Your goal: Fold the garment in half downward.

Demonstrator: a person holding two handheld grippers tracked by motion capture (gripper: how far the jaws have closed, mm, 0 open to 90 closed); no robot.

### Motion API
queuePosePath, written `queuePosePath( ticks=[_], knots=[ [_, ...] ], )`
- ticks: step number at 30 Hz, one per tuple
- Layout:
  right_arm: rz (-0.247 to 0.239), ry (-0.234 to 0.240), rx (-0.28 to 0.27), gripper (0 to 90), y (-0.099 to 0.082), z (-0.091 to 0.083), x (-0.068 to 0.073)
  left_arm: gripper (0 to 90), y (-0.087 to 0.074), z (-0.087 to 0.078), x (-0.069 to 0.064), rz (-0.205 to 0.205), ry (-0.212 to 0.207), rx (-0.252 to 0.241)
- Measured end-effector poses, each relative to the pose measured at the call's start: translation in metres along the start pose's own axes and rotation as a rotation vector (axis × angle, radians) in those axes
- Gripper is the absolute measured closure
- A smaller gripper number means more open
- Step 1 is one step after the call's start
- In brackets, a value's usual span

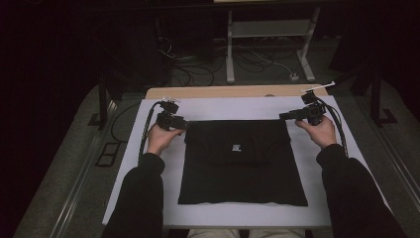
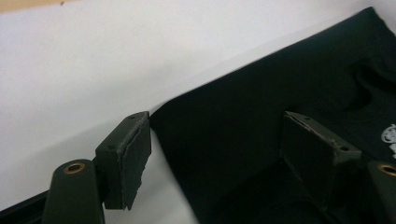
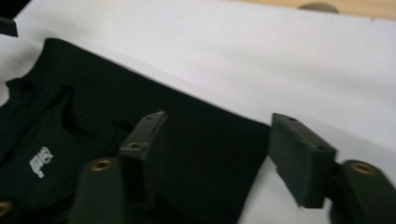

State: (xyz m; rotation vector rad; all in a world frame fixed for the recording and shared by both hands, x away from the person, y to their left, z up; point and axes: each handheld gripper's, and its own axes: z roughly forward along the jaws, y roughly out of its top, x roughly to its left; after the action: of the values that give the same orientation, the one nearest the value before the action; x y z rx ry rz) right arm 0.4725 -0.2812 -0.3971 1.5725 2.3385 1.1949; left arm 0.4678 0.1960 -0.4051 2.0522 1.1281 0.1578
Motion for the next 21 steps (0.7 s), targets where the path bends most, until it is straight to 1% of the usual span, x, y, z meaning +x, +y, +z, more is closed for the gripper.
queuePosePath(
  ticks=[1, 2, 4, 5, 6, 7, 8, 10, 12, 14, 16, 17, 18, 19, 21],
  knots=[
    [-0.001, 0.002, -0.004, 26.3, 0.0, -0.001, 0.002, 22.0, 0.001, 0.0, -0.002, -0.002, -0.021, 0.006],
    [-0.011, -0.008, -0.009, 23.3, 0.001, -0.001, 0.004, 18.6, 0.001, 0.002, -0.004, -0.003, -0.03, 0.008],
    [-0.015, -0.01, -0.015, 16.6, 0.002, -0.002, 0.007, 13.6, 0.001, 0.002, -0.008, 0.031, -0.04, 0.032],
    [-0.019, -0.004, -0.017, 15.1, 0.002, -0.003, 0.008, 11.8, 0.001, 0.003, -0.01, 0.023, -0.052, 0.02],
    [-0.021, 0.003, -0.018, 14.4, 0.002, -0.003, 0.009, 9.8, 0.002, 0.003, -0.011, 0.026, -0.064, 0.017],
    [-0.027, 0.008, -0.018, 12.8, 0.002, -0.003, 0.01, 8.5, 0.002, 0.003, -0.013, 0.026, -0.07, 0.003],
    [-0.034, 0.009, -0.016, 11.3, 0.002, -0.004, 0.012, 8.3, 0.002, 0.003, -0.014, 0.039, -0.073, 0.004],
    [-0.041, 0.004, -0.014, 0.5, 0.002, -0.005, 0.015, 5.8, 0.003, 0.003, -0.016, 0.042, -0.089, 0.003],
    [-0.054, 0.004, -0.016, 0.0, 0.002, -0.006, 0.018, 3.1, 0.004, 0.002, -0.019, 0.061, -0.077, 0.01],
    [-0.056, 0.019, -0.017, 0.0, 0.002, -0.007, 0.021, 0.2, 0.004, 0.002, -0.021, 0.066, -0.085, 0.009],
    [-0.069, 0.03, -0.019, 0.0, 0.002, -0.008, 0.024, 0.0, 0.004, 0.002, -0.023, 0.075, -0.096, 0.008],
    [-0.074, 0.033, -0.02, 0.0, 0.002, -0.009, 0.026, 0.0, 0.004, 0.002, -0.025, 0.084, -0.091, 0.002],
    [-0.082, 0.038, -0.02, 0.0, 0.002, -0.009, 0.028, 0.0, 0.005, 0.001, -0.026, 0.098, -0.082, 0.01],
    [-0.09, 0.046, -0.018, 0.0, 0.003, -0.009, 0.03, 0.0, 0.005, 0.001, -0.028, 0.097, -0.087, 0.002],
    [-0.1, 0.054, -0.01, 0.0, 0.002, -0.008, 0.035, 0.0, 0.005, 0.002, -0.03, 0.105, -0.091, 0.002]
  ],
)
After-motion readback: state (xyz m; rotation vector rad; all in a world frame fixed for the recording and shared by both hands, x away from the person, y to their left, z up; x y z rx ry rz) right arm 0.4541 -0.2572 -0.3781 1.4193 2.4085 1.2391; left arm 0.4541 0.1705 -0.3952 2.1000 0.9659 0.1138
